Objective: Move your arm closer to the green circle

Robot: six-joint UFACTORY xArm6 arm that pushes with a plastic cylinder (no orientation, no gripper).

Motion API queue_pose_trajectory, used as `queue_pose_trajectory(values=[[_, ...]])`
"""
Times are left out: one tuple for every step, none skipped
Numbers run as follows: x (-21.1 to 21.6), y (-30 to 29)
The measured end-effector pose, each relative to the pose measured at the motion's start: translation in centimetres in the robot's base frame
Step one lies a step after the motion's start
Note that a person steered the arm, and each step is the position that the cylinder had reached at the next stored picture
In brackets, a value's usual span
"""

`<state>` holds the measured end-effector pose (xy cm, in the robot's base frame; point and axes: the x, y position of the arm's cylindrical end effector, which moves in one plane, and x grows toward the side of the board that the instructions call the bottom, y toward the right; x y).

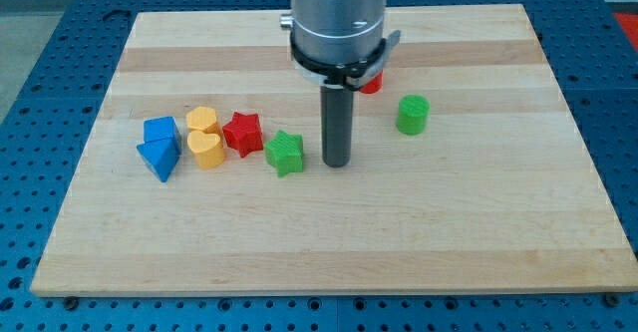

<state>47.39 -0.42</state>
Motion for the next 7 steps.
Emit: queue_pose_trajectory(values=[[0.0,-2.5],[0.0,-4.9],[0.0,-5.2],[-1.1,-0.1],[-5.5,3.8],[-10.8,7.7],[-12.2,14.8]])
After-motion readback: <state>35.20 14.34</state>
